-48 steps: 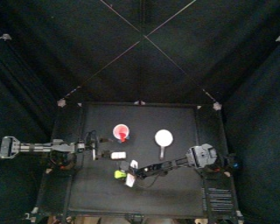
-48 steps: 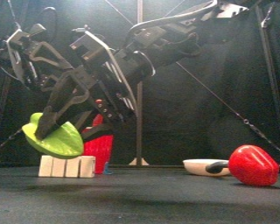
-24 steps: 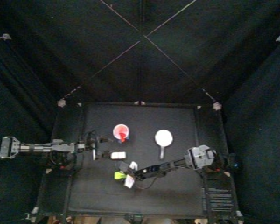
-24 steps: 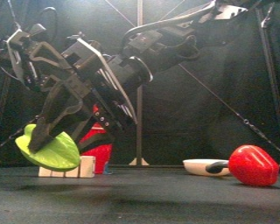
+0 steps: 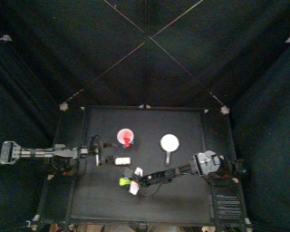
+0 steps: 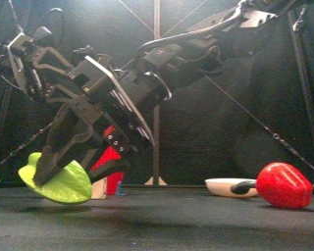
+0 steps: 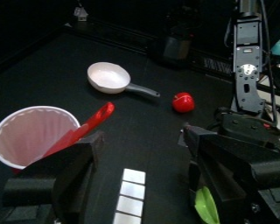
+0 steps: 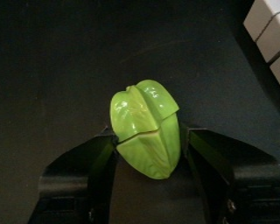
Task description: Put starfruit below sushi roll
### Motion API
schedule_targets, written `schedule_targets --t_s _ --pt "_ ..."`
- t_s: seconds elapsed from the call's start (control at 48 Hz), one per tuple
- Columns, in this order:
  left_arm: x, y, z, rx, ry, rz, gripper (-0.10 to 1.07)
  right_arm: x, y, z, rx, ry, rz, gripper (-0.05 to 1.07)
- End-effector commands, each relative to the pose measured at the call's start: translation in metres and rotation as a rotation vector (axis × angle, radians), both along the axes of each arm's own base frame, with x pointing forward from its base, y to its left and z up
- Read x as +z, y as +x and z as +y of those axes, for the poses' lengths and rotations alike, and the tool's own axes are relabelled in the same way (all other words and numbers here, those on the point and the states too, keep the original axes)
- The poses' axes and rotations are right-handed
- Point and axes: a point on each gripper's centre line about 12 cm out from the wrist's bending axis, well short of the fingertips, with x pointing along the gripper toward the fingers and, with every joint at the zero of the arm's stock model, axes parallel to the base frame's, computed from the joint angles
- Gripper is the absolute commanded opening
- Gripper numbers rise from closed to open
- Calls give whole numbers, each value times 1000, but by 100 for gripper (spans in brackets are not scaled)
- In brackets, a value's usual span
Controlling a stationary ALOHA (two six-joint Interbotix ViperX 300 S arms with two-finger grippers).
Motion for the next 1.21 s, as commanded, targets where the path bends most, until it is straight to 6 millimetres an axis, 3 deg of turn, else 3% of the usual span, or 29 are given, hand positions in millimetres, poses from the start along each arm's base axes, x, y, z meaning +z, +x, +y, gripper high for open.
schedule_targets --t_s 0.0,0.208,0.438,0.875,1.188 --pt "4 2 1 4 2 -12 104 23 8 -1 -2 10 -54 88" --pt "4 2 1 3 2 -14 104 24 8 0 2 8 -56 95" --pt "4 2 1 1 4 -13 104 26 8 1 4 6 -60 95" --pt "4 2 1 3 2 -12 104 63 3 4 3 -34 -115 95" --pt "4 2 1 2 2 -12 104 69 -3 0 -15 -52 -111 95"
